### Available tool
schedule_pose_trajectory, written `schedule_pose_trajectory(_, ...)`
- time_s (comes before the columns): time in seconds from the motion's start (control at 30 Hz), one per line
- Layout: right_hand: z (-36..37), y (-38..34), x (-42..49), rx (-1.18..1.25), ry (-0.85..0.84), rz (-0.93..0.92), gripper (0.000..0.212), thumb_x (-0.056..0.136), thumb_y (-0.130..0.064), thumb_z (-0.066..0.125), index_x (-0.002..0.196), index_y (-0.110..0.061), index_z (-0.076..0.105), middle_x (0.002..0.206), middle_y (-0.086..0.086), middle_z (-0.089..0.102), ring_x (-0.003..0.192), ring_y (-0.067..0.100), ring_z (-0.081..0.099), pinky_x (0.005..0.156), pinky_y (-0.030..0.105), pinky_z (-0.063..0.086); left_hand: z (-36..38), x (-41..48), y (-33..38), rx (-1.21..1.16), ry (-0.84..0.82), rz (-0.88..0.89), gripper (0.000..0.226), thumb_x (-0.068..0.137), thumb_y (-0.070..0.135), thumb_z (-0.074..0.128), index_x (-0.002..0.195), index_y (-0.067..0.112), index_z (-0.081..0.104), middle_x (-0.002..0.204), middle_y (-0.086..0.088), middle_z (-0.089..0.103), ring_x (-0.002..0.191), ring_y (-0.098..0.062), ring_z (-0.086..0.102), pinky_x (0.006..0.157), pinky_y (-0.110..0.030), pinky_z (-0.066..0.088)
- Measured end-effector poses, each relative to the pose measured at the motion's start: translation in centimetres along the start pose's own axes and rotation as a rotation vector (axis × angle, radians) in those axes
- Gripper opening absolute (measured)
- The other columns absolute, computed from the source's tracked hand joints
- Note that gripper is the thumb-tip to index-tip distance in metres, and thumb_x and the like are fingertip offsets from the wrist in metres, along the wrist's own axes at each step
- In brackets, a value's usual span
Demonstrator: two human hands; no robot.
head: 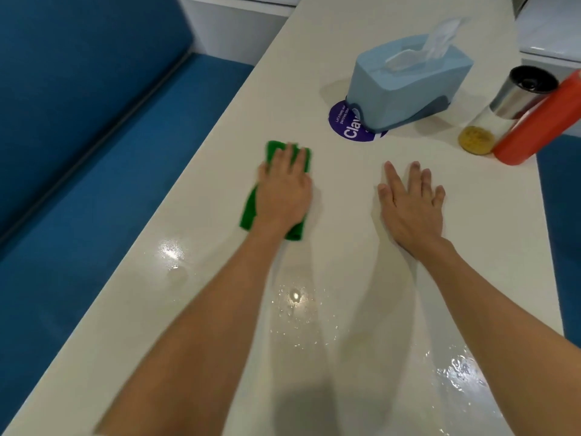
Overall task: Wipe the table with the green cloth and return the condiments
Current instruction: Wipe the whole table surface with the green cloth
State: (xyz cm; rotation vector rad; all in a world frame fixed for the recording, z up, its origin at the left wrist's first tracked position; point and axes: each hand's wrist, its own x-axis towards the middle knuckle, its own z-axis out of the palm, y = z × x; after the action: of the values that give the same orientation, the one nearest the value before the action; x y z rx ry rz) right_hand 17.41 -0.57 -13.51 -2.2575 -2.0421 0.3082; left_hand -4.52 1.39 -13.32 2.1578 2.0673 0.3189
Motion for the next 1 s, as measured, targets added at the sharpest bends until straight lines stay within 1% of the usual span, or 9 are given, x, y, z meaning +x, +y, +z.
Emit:
schedule_pose_trajectory(0.1, -1.3, 0.6, -0.6, 0.153, -0.014, -0.014, 0.051, 0.102, -0.043, 0.012, 0.152, -0.032, 0.012, 0.160, 0.008, 0.006, 0.147, 0.025, 0.002, 0.117, 0.046, 0.000, 0.6, -3.9, 4.8, -0.094, -0.090, 0.233, 0.065, 0.090, 0.036, 0.013, 0.149, 0.018, 0.032, 0.157, -0.008, 0.028, 0.144, -0.026, 0.025, 0.115, -0.045, 0.020)
schedule_pose_trajectory(0.23, -2.2, 2.9, -2.8, 0.153, 0.069, -0.027, 0.050, 0.102, -0.041, 0.015, 0.151, -0.031, 0.018, 0.159, 0.010, 0.012, 0.147, 0.023, 0.006, 0.117, 0.047, 0.000, -0.6, -8.0, 1.2, -0.154, -0.185, 0.467, 0.053, 0.097, 0.037, 0.028, 0.149, 0.031, 0.031, 0.158, 0.008, 0.023, 0.146, -0.011, 0.019, 0.117, -0.034, 0.008)
schedule_pose_trajectory(0.3, -2.3, 4.7, -3.8, 0.099, 0.053, -0.003, 0.050, 0.102, -0.041, 0.014, 0.151, -0.031, 0.016, 0.160, 0.010, 0.010, 0.147, 0.025, 0.003, 0.116, 0.049, -0.002, -1.4, -8.2, -2.2, -0.142, -0.160, 0.407, 0.054, 0.095, 0.042, 0.027, 0.149, 0.036, 0.028, 0.159, 0.012, 0.019, 0.146, -0.007, 0.016, 0.117, -0.036, 0.005)
schedule_pose_trajectory(0.4, -1.9, 6.7, -4.9, 0.032, 0.033, 0.030, 0.052, 0.101, -0.042, 0.013, 0.152, -0.032, 0.014, 0.160, 0.010, 0.009, 0.147, 0.028, 0.003, 0.116, 0.052, -0.002, -2.2, -6.6, -5.4, -0.103, -0.075, 0.139, 0.058, 0.093, 0.043, 0.021, 0.150, 0.033, 0.026, 0.160, 0.008, 0.018, 0.147, -0.011, 0.015, 0.117, -0.042, 0.004)
schedule_pose_trajectory(0.53, -1.4, 7.7, -5.8, 0.038, 0.009, 0.003, 0.052, 0.101, -0.043, 0.010, 0.152, -0.033, 0.009, 0.161, 0.008, 0.004, 0.147, 0.027, 0.000, 0.116, 0.051, -0.002, -0.7, -3.4, -1.8, -0.002, 0.041, -0.106, 0.054, 0.098, 0.029, 0.028, 0.151, 0.020, 0.025, 0.160, -0.007, 0.020, 0.146, -0.025, 0.018, 0.116, -0.050, 0.013)
schedule_pose_trajectory(0.73, -2.6, 7.1, -5.3, 0.224, -0.026, 0.083, 0.051, 0.102, -0.041, 0.013, 0.152, -0.029, 0.019, 0.160, 0.009, 0.006, 0.147, 0.028, -0.001, 0.117, 0.051, -0.003, 2.0, -5.2, 10.0, -0.038, -0.010, 0.046, 0.066, 0.089, 0.036, 0.013, 0.148, 0.016, 0.034, 0.156, -0.010, 0.030, 0.142, -0.028, 0.028, 0.112, -0.048, 0.023)
schedule_pose_trajectory(0.87, -3.5, 4.0, -5.7, 0.349, -0.005, 0.129, 0.051, 0.103, -0.039, 0.016, 0.151, -0.025, 0.022, 0.159, 0.011, 0.012, 0.146, 0.031, 0.005, 0.117, 0.049, 0.001, 2.3, -8.4, 13.6, -0.262, -0.068, 0.174, 0.055, 0.096, 0.030, 0.020, 0.148, 0.020, 0.034, 0.157, -0.004, 0.028, 0.146, -0.020, 0.020, 0.117, -0.045, 0.010)
schedule_pose_trajectory(0.93, -3.7, 1.7, -6.5, 0.355, 0.017, 0.108, 0.051, 0.102, -0.039, 0.017, 0.152, -0.025, 0.019, 0.159, 0.011, 0.010, 0.146, 0.031, 0.004, 0.117, 0.047, 0.000, 0.8, -8.5, 12.3, -0.561, -0.059, 0.116, 0.047, 0.099, 0.020, 0.028, 0.145, 0.023, 0.039, 0.154, 0.004, 0.034, 0.144, -0.010, 0.022, 0.119, -0.043, 0.003)
schedule_pose_trajectory(1.0, -3.2, -1.0, -7.3, 0.343, 0.039, 0.087, 0.053, 0.102, -0.040, 0.019, 0.152, -0.024, 0.015, 0.160, 0.013, 0.008, 0.146, 0.031, 0.003, 0.116, 0.047, -0.002, -0.4, -8.3, 9.3, -0.636, 0.052, -0.002, 0.047, 0.098, 0.021, 0.028, 0.142, 0.024, 0.044, 0.151, 0.006, 0.039, 0.143, -0.008, 0.025, 0.119, -0.040, 0.000)
